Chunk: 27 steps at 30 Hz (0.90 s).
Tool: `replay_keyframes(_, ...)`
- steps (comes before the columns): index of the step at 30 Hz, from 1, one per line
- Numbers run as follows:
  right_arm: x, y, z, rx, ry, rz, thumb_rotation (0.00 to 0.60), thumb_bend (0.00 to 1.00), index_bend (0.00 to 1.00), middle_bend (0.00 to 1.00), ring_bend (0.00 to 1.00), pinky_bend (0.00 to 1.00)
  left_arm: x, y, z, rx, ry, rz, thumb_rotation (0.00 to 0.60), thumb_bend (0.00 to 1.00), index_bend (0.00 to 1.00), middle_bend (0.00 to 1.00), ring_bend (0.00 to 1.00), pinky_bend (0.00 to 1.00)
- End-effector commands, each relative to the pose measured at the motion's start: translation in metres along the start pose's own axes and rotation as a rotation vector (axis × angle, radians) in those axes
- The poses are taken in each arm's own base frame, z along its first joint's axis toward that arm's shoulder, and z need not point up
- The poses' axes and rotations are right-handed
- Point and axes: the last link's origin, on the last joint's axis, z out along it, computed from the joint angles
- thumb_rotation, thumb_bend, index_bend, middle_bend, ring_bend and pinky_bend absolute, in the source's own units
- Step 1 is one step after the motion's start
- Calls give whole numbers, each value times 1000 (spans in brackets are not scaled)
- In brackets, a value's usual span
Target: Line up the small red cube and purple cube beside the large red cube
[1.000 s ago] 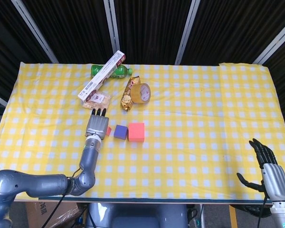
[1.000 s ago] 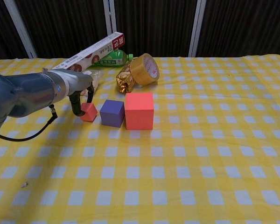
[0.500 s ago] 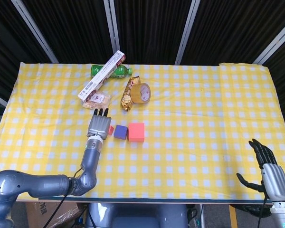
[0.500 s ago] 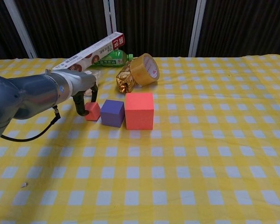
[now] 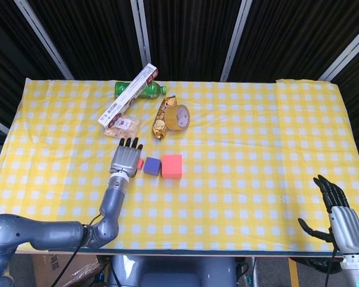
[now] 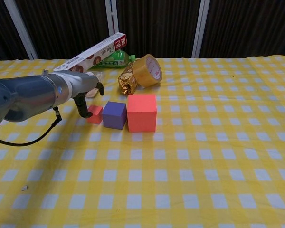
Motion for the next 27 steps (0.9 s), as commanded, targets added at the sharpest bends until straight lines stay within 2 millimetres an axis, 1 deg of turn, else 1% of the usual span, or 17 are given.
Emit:
replay_keyframes(1,0,0,0,-1,1,0,600,308,0,0,0,0,8,-4,-11,-37,25,-20,600,424,123,0,0,0)
replay_keyframes(2,0,0,0,0,1,0,600,307,0,0,0,0,11,-7,-16,-49,33,-19,600,436,118,0,0,0)
replay_keyframes(5,0,0,0,1,1,-2,600,307,0,0,0,0,13,-19,-28,-67,39,-12,600,533,91,0,0,0)
replay_keyframes(6,0,0,0,1,1,-3,600,308,0,0,0,0,13,-23,-31,-68,35,-6,600,579,80,0,0,0)
replay_keyframes(8,0,0,0,2,0,-5,600,307,0,0,0,0,10,-34,-38,-64,16,20,600,639,63,0,0,0)
replay_keyframes(10,0,0,-1,3,2,-7,600,308,0,0,0,0,7,-44,-43,-61,-4,35,600,670,52,0,0,0)
replay_keyframes(16,-1,0,0,1,2,-11,600,307,0,0,0,0,-4,-75,-52,-41,-55,86,600,682,50,0,0,0)
replay_keyframes(20,-1,-1,0,1,3,-12,600,308,0,0,0,0,-12,-90,-55,-41,-85,123,600,682,50,0,0,0)
replay_keyframes(23,-2,-1,0,2,2,-13,600,308,0,0,0,0,-18,-92,-53,-58,-99,142,600,682,50,0,0,0)
replay_keyframes(27,-2,-1,0,1,3,-14,600,307,0,0,0,0,-25,-90,-50,-74,-117,153,600,682,50,0,0,0)
